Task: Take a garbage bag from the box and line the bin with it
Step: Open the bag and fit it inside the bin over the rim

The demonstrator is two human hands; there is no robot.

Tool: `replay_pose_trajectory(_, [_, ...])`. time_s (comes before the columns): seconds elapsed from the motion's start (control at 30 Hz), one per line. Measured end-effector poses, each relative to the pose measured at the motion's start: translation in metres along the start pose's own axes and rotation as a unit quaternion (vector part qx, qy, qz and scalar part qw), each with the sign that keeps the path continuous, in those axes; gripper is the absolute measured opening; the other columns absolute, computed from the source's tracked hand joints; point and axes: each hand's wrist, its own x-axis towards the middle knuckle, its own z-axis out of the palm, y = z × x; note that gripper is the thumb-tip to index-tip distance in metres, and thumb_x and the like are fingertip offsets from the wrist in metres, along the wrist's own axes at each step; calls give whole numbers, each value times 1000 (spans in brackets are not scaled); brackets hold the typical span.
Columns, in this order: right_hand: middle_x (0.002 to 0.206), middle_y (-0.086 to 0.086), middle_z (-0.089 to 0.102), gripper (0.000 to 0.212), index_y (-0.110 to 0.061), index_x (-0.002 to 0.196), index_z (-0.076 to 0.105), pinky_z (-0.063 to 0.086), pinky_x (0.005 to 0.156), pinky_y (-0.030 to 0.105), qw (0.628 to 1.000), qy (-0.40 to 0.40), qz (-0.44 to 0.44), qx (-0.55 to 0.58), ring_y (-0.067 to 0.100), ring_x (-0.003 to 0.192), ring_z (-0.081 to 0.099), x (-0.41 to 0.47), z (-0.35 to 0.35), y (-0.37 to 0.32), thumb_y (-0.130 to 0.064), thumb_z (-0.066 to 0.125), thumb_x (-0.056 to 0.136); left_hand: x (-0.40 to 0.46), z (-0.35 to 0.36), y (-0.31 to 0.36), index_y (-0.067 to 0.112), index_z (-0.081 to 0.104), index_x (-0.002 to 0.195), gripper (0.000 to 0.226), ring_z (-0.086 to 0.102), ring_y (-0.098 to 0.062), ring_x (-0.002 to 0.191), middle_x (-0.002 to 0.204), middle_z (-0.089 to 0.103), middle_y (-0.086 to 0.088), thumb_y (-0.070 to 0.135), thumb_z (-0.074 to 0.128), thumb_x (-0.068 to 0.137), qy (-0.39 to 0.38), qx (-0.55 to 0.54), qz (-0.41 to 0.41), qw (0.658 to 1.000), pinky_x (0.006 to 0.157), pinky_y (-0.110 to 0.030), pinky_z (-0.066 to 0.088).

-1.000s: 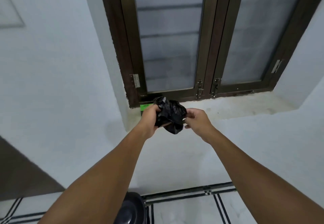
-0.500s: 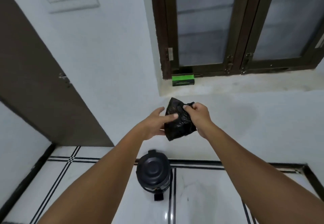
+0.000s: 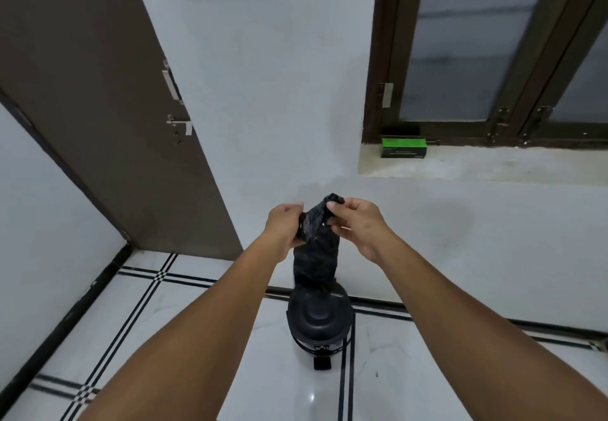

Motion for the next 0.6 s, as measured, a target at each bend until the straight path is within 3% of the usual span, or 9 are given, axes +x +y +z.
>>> replay_pose_trajectory(0.07, [77,6,72,18,-12,82,66,59,70,25,998,43,-14,-32,14,68,67,8,21,3,-22,80,89,6,-19,-1,17,64,104,44,64,-17,90,100,68,-1,59,52,95,35,126,64,989,80,-36,56])
replay_pose_trajectory(0.13, [73,6,70,23,-11,81,64,60,70,25,996,70,-19,-42,14,65,66,15,38,8,-24,82,87,9,-36,-1,22,70,97,46,65,-12,92,97,71,7,66,63,85,-16,153,136,979,82,-29,51])
replay_pose_trajectory(0.2, [72,7,69,25,-10,83,63,59,65,23,996,84,-17,-40,13,61,65,22,51,13,-26,82,86,12,-50,-2,18,75,95,37,66,-12,88,90,73,6,53,72,86,-105,160,147,971,82,-25,51])
replay_pose_trajectory(0.27, [71,7,69,27,-10,83,62,57,61,21,995,92,-11,-27,12,58,65,25,62,18,-28,82,86,19,-62,-4,15,74,92,23,62,-16,82,81,69,5,38,69,93,-123,156,134,971,79,-29,51])
replay_pose_trajectory(0.37, [69,6,68,30,-13,78,57,57,64,23,995,102,-5,-15,13,59,64,26,75,28,-29,80,88,27,-74,-9,21,73,103,27,67,-15,96,96,74,5,41,55,102,-122,51,41,990,92,-38,56])
replay_pose_trajectory(0.47, [77,8,69,31,-13,78,50,58,67,26,992,128,-5,-3,16,65,67,25,78,32,-23,74,94,30,-80,-13,19,69,117,39,67,-24,110,115,73,-6,48,45,104,-128,-67,-41,989,90,-40,60])
replay_pose_trajectory(0.6, [86,13,66,27,-14,78,46,61,64,30,980,179,6,-89,21,71,69,22,70,33,-8,67,93,33,-80,-18,17,66,117,35,62,-21,105,112,65,-4,44,49,104,-34,-176,-69,981,85,-37,60])
